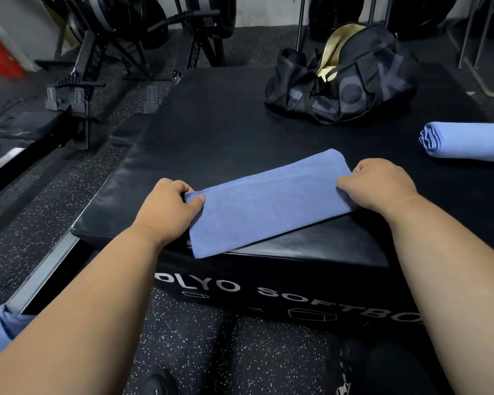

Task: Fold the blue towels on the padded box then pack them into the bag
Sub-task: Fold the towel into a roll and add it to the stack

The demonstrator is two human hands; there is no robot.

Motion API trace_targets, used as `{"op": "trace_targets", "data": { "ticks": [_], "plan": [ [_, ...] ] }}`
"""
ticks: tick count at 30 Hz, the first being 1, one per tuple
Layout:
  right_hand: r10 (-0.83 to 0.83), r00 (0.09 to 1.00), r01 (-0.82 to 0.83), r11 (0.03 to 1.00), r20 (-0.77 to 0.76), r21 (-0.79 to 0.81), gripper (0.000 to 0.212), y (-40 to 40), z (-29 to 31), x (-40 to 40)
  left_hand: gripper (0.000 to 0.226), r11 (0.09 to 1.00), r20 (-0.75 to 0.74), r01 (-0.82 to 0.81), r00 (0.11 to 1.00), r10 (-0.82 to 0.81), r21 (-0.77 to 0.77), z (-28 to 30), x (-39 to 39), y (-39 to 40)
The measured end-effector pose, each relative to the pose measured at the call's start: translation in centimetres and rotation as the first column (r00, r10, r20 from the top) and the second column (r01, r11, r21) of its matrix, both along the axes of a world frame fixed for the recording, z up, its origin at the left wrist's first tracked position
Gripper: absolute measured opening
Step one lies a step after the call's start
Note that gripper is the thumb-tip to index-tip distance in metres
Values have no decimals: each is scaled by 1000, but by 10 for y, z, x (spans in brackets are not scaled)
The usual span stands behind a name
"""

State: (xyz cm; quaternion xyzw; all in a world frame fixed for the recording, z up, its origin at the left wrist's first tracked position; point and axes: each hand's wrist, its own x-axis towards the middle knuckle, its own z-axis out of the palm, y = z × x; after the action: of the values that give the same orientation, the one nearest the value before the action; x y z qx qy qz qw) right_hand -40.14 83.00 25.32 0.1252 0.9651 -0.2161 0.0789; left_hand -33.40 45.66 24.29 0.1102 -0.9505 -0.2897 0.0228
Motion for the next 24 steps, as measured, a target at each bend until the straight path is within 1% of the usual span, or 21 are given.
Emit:
{"op": "trace_targets", "data": {
  "ticks": [2,4,5,7,9,10,11,13,14,15,16,17,18,20,21,22,24],
  "plan": [
    [-36,988,22,995,-152,-97,16,-1,-4,2,27,999,6,19,1000,-19,-33,3,1,1],
    [-92,943,35,983,-319,-180,14,-4,-6,2,28,998,15,13,1000,-12,-56,7,6,5],
    [-113,921,31,975,-372,-219,12,-6,-9,1,27,999,18,2,1000,-2,-54,8,10,6],
    [-119,894,-4,962,-432,-272,7,-10,-13,-4,22,999,29,-30,999,30,-14,7,18,9],
    [-92,880,-31,968,-467,-250,10,-11,-20,-7,13,995,35,-72,997,70,72,4,27,9],
    [-75,876,-30,978,-476,-208,18,-11,-22,-9,14,990,31,-83,996,80,110,3,31,9],
    [-59,875,-17,988,-481,-151,28,-12,-24,-10,17,990,19,-79,997,77,115,1,34,9],
    [7,867,-29,999,-498,-36,41,-21,-21,-8,27,999,-72,-44,996,44,3,-1,38,7],
    [87,857,-94,996,-508,12,45,-30,-20,-4,32,997,-144,-23,990,12,-75,-2,39,9],
    [196,846,-192,980,-496,59,49,-41,-20,0,36,990,-216,4,976,-35,-142,-1,39,13],
    [307,837,-300,950,-453,90,53,-51,-22,5,38,979,-255,48,962,-98,-196,0,38,20],
    [403,830,-394,913,-386,106,59,-61,-25,10,43,963,-244,103,956,-165,-248,0,36,29],
    [476,826,-463,878,-303,118,65,-68,-28,14,51,943,-194,168,954,-228,-286,-3,34,38],
    [536,831,-517,843,-152,146,70,-72,-33,18,65,912,-4,268,959,-283,-309,-10,34,55],
    [533,838,-516,844,-117,147,72,-71,-33,18,68,909,98,288,958,-271,-301,-14,34,60],
    [523,846,-508,850,-103,140,75,-68,-31,17,72,910,168,294,953,-253,-292,-17,34,62],
    [508,857,-495,858,-85,136,80,-66,-29,15,79,914,213,297,946,-244,-275,-17,33,60]
  ]
}}
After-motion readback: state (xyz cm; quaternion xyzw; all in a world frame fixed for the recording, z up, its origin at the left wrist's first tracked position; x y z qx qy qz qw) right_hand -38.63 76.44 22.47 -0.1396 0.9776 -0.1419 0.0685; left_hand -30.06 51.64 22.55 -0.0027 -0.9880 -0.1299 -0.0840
